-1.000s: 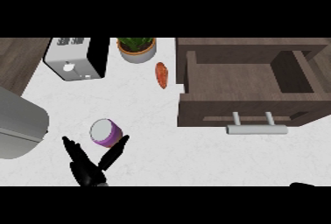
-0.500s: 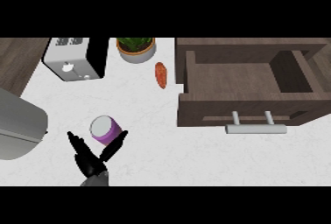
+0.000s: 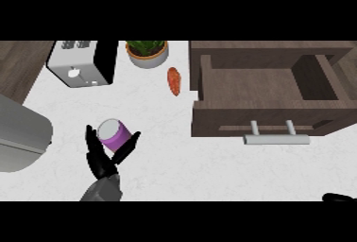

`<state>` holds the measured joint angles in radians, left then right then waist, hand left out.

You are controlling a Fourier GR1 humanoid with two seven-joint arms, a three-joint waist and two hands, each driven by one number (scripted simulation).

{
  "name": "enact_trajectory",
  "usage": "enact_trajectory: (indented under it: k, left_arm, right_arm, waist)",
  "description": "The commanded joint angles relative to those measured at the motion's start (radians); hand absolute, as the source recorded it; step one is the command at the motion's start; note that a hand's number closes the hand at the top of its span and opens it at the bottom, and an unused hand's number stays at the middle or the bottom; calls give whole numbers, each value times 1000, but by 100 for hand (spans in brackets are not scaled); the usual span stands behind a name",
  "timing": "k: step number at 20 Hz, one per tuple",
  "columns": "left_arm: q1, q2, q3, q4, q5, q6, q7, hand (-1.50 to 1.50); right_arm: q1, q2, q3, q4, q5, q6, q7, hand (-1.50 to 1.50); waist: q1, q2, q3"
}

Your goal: Pick up the can, place it into the drawer and close the drawer

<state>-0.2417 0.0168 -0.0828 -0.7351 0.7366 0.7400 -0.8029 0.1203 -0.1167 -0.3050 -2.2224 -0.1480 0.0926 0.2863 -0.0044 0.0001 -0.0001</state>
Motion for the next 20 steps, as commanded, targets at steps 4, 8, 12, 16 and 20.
enact_trajectory:
  k: [4,8,12,16,20]
  left_arm:
    - [-68,62,47,85,-9,-200,24,150]
    - [-112,-10,104,207,-30,-240,-102,150]
    - [-182,48,118,226,-53,-269,-53,150]
    - [-266,83,-63,241,-154,-426,99,150]
    - [-284,130,-122,265,-197,-645,127,150]
  right_arm:
    - [32,34,24,-86,20,-13,44,-150]
    - [-2,49,55,19,91,-4,-44,-150]
    - [-9,-23,-59,5,-27,35,-4,-150]
    - [-28,25,14,6,41,-3,-18,-150]
    - [-33,28,43,-18,78,-13,0,-150]
  waist:
    - [-3,0,-1]
    - [-2,2,0]
    - [-5,1,0]
    - [-22,5,-1]
    - [-17,6,-2]
